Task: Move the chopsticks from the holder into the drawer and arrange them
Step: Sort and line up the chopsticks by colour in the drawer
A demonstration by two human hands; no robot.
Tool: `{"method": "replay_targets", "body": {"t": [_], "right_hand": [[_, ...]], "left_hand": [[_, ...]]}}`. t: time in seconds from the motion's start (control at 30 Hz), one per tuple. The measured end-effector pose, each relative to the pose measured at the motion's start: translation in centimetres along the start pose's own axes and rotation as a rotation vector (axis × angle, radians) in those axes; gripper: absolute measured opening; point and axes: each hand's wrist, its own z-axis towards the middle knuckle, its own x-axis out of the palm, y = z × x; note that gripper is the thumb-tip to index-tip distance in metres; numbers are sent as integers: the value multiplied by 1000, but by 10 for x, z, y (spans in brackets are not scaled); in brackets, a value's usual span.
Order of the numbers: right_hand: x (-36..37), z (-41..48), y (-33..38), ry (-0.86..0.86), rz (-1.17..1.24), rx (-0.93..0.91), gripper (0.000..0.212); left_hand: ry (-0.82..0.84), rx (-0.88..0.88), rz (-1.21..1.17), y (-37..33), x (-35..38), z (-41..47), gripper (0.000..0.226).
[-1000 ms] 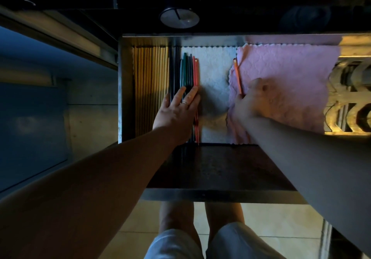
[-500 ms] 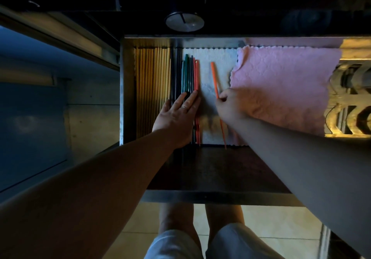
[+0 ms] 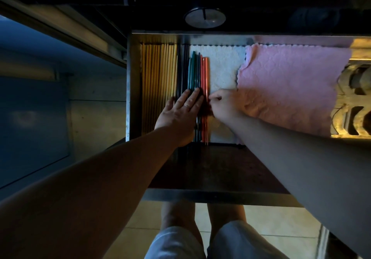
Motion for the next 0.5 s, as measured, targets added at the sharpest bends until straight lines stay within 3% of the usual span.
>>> {"method": "replay_targets", "body": {"t": [0.17, 0.33, 0.5], "right_hand": [[3, -5, -1, -39, -22, 9, 21], [-4, -16, 1, 22, 148, 72, 19], [-43, -58, 5, 19, 193, 147, 23]], "left_hand": [[31, 21, 33, 2, -4, 0, 83], [118, 7, 49, -1, -23, -6, 86], [241, -84, -56, -19, -65, -49, 73]]}}
